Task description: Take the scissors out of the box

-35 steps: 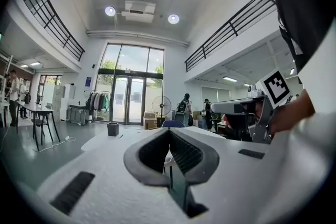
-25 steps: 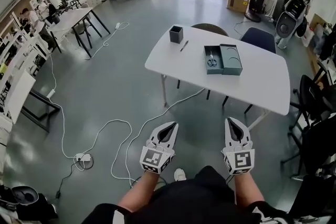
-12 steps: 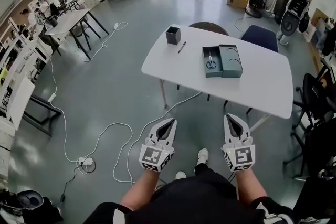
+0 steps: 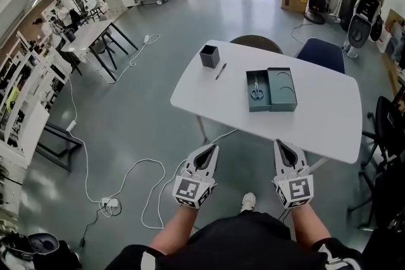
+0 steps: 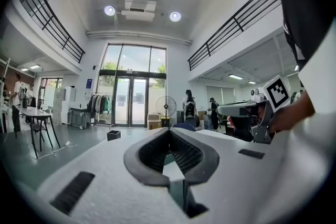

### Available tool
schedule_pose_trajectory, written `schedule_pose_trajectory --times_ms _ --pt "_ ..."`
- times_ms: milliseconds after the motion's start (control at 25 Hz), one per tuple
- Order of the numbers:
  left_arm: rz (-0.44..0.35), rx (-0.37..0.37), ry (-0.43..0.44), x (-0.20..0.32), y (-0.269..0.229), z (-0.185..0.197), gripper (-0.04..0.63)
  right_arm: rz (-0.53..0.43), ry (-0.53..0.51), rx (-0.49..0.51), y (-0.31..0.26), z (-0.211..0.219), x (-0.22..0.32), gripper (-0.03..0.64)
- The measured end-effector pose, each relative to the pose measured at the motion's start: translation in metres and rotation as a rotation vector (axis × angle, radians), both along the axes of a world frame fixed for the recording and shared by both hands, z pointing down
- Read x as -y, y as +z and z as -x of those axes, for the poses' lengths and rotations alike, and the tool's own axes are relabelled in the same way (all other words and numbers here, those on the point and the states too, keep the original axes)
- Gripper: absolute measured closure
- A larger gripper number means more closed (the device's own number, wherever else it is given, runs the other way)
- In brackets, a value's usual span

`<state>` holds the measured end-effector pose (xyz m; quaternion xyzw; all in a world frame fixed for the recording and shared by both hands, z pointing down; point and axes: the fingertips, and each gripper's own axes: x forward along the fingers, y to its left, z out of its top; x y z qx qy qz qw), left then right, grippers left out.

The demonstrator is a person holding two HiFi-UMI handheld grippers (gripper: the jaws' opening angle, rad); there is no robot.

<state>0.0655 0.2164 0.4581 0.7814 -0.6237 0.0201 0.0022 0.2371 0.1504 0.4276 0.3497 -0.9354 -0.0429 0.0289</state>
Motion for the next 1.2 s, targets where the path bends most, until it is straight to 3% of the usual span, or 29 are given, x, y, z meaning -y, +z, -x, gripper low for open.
schedule_pose_trajectory --times_ms 480,760,1200 --pt "0.022 0.012 -0.055 0.055 0.003 0.015 0.586 0.035 0.008 0.022 0.009 -0.001 0.072 0.611" --pt "0.049 -0.039 -0.124 0.089 0.029 0.075 0.586 0.023 0.048 0.001 0.013 0.026 0.116 0.611" --pt "0.014 -0.03 0.018 0.209 0.007 0.158 0.586 -0.001 0.144 -0.041 0.0 0.116 0.201 0.611"
